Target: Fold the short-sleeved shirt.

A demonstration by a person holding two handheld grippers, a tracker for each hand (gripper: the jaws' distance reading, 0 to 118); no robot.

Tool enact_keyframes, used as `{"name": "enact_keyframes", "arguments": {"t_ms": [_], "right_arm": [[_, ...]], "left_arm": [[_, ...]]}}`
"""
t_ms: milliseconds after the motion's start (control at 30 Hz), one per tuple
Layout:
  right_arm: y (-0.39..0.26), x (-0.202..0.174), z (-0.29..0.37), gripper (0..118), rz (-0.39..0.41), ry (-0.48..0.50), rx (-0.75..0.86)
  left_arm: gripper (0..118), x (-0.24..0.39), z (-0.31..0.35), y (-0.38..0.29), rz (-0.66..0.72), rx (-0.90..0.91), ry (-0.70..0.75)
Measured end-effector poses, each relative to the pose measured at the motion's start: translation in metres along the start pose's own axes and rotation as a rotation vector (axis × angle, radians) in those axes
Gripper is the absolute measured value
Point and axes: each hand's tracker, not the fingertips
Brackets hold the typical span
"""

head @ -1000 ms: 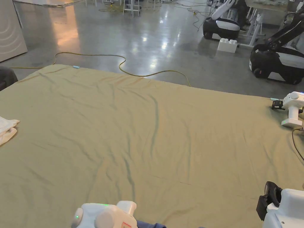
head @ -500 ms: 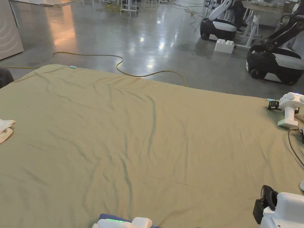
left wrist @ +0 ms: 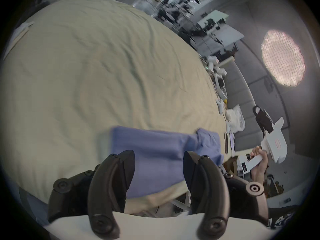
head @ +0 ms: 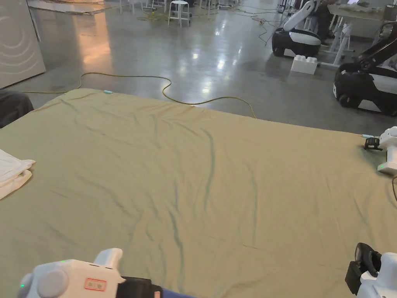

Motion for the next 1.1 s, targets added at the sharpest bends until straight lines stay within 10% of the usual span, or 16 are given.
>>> {"name": "enact_keyframes", "arguments": {"t_ms": [567,700,1100], "right_arm": [[-0.004,0.002,0.001,1,-0.026,-0.013,-0.032],[-0.005,0.003,0.001,1,-0.036,-0.020,-0.034],[-0.007,0.007,0.000,1,-0.042,-0.021,-0.043]], "left_arm": [[63,-0.095,-0.061,-0.028,0.305,-0.094,-0.408],[25,-0.072,-0.068,-0.033,0.213,-0.091,-0.319],[14,-0.038,-0.016,-0.020,0.092,0.025,-0.289]]}}
